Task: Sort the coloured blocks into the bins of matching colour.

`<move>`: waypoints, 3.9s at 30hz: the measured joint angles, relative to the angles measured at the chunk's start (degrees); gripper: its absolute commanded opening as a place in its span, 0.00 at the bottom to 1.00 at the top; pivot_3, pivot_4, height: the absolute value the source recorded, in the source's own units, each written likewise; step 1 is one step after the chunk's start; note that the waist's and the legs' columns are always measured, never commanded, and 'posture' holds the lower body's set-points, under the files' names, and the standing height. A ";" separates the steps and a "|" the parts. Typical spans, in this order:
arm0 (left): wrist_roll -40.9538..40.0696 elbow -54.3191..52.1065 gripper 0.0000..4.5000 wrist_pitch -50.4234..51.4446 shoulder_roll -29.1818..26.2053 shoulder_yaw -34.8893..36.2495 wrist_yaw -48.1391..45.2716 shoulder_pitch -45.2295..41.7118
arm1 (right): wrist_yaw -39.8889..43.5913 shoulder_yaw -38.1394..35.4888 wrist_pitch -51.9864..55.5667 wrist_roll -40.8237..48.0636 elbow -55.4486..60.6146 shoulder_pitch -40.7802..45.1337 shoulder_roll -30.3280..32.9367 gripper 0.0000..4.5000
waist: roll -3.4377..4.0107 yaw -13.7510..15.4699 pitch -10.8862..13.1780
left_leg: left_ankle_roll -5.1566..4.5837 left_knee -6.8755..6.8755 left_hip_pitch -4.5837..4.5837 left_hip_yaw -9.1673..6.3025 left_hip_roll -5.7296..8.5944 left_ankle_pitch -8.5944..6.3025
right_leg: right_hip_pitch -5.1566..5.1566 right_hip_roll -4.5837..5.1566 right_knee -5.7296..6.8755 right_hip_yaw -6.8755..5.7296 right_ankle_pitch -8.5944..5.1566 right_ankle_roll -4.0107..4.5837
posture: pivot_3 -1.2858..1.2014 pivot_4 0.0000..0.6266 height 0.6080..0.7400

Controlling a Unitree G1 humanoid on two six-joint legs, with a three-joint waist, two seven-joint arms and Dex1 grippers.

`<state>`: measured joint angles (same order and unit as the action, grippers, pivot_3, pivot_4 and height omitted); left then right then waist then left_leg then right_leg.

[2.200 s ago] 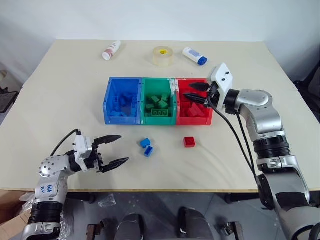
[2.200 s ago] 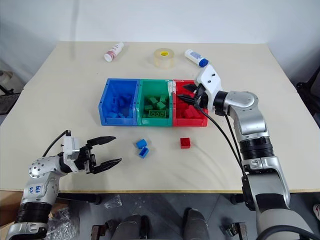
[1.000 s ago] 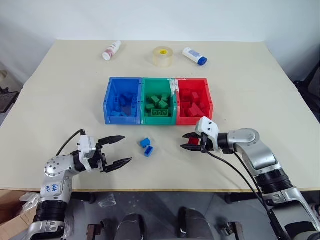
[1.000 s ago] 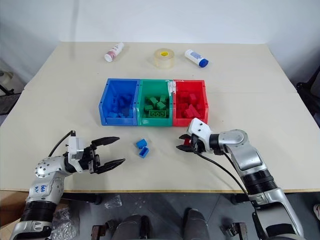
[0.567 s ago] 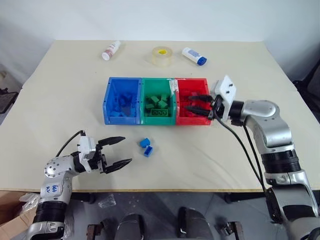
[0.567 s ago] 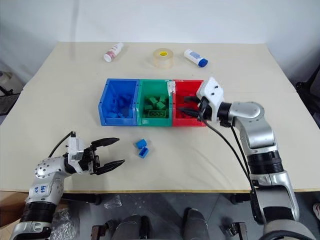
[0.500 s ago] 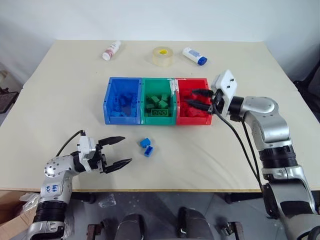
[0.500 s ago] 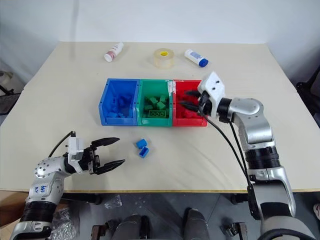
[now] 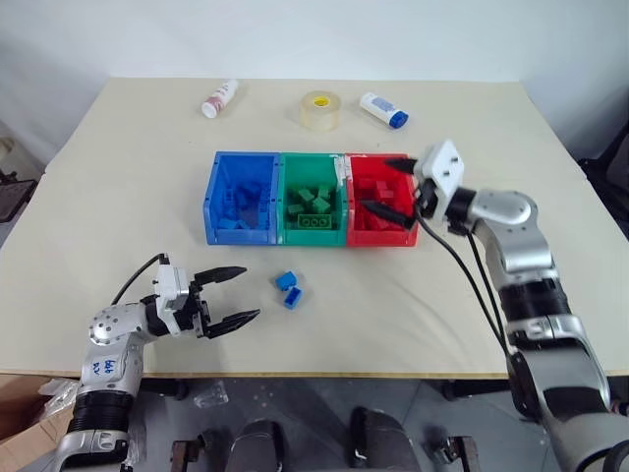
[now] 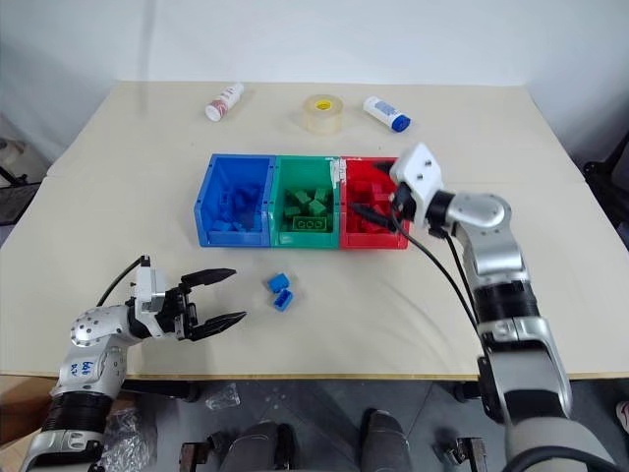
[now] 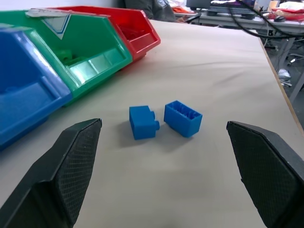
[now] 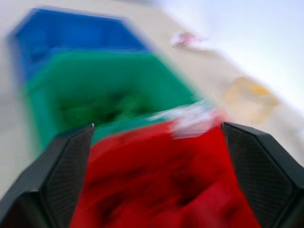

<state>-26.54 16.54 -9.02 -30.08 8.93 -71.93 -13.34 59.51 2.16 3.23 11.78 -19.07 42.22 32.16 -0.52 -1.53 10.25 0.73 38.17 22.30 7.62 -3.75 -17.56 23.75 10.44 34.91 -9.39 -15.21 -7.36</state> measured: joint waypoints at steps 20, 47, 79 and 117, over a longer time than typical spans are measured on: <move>0.26 -13.29 1.00 4.63 -9.06 7.57 7.13 16.21 | 13.40 -5.04 11.97 10.41 17.73 -21.03 14.97 1.00 | 0.00 0.28 0.00 | -0.04 0.05 -0.09 0.02 -0.05 -0.10 | -0.03 0.00 -0.01 0.08 -0.01 0.02 | 0.52 0.24 1.00; 20.06 -19.94 0.37 11.50 3.88 -17.24 27.53 0.54 | 5.23 -5.31 13.29 10.91 24.71 -26.81 12.91 1.00 | 0.01 0.74 0.00 | -0.02 0.14 -0.11 0.03 -0.03 -0.09 | -0.08 -0.02 0.00 0.08 0.00 0.01 | 0.52 0.24 1.00; 17.11 -2.92 0.45 13.74 3.76 -3.05 41.31 -21.52 | 4.74 -5.17 11.78 10.97 23.04 -25.26 12.31 1.00 | -0.02 1.48 0.01 | -0.03 0.30 -0.03 -0.01 -0.03 -0.10 | -0.11 -0.05 -0.01 0.06 0.03 -0.04 | 0.52 0.24 1.00; 12.85 -8.35 0.90 10.39 -0.17 -12.47 13.93 -6.70 | 7.70 -3.86 10.42 10.05 19.18 -22.00 10.45 1.00 | 0.00 1.44 0.01 | -0.02 0.29 -0.07 0.08 -0.04 -0.12 | -0.06 -0.07 0.06 0.15 0.02 -0.03 | 0.52 0.24 1.00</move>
<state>-13.69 8.18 1.37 -30.25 -3.54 -58.01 -20.04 67.20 -1.70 13.65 21.83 0.11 20.21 42.61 -0.52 -0.09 10.26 0.71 38.46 22.23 7.70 -3.78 -17.68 23.69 10.37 34.97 -9.25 -15.19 -7.38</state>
